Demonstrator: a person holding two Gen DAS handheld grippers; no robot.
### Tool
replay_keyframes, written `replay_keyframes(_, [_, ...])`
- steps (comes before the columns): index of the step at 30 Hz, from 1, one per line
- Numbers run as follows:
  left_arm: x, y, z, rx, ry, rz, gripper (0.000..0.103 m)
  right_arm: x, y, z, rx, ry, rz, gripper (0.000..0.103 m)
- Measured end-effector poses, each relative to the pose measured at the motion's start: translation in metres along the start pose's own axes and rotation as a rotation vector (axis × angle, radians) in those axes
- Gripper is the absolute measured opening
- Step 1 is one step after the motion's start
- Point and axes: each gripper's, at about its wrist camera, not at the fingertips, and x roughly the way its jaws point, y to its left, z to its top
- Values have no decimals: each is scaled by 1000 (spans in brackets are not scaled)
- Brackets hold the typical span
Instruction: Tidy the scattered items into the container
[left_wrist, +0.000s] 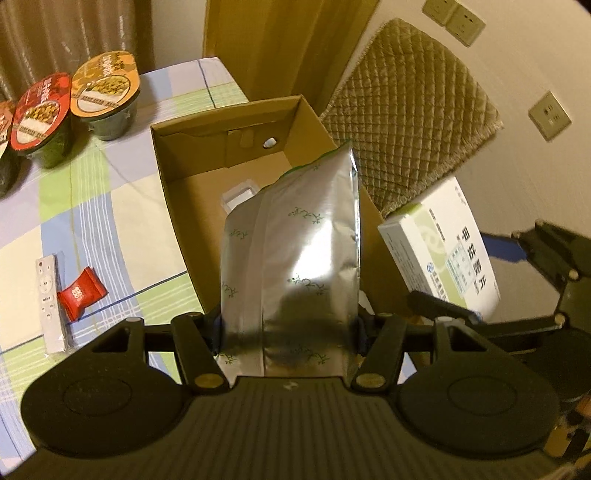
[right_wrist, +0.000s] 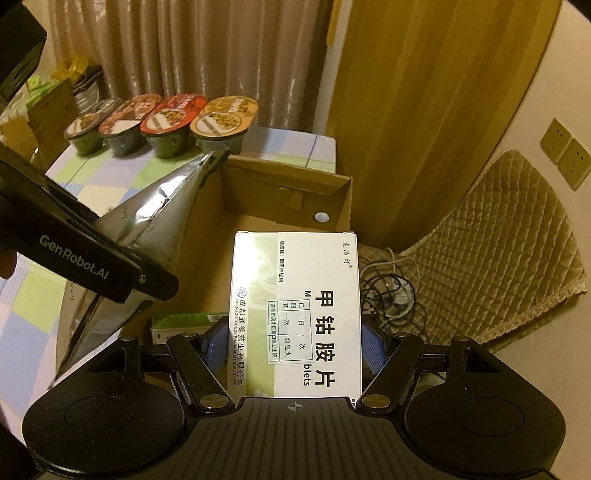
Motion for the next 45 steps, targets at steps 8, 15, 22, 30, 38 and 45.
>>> replay_keyframes(8, [15,2,10,-69,2,4,57,3,-15,3,47,-14,-20,73])
replay_keyframes(15, [26,6,18,-107,-1,9,57,11,-23,9,68,-12,-30,73])
replay_keyframes(22, [35,13,28,-134,-10,23,57,24,-26,16,97,-3,-27,73])
replay_keyframes(30, [45,24,42,-188,-25,24,57,39,-26,24,104,7,-32,73])
replay_keyframes(38, [51,33,52,-229,-27,22,57,48,-27,31,113,-5,-43,73])
replay_keyframes(45, [55,43,61,-269,-39,16,57,58,-29,34,121,-2,-40,73])
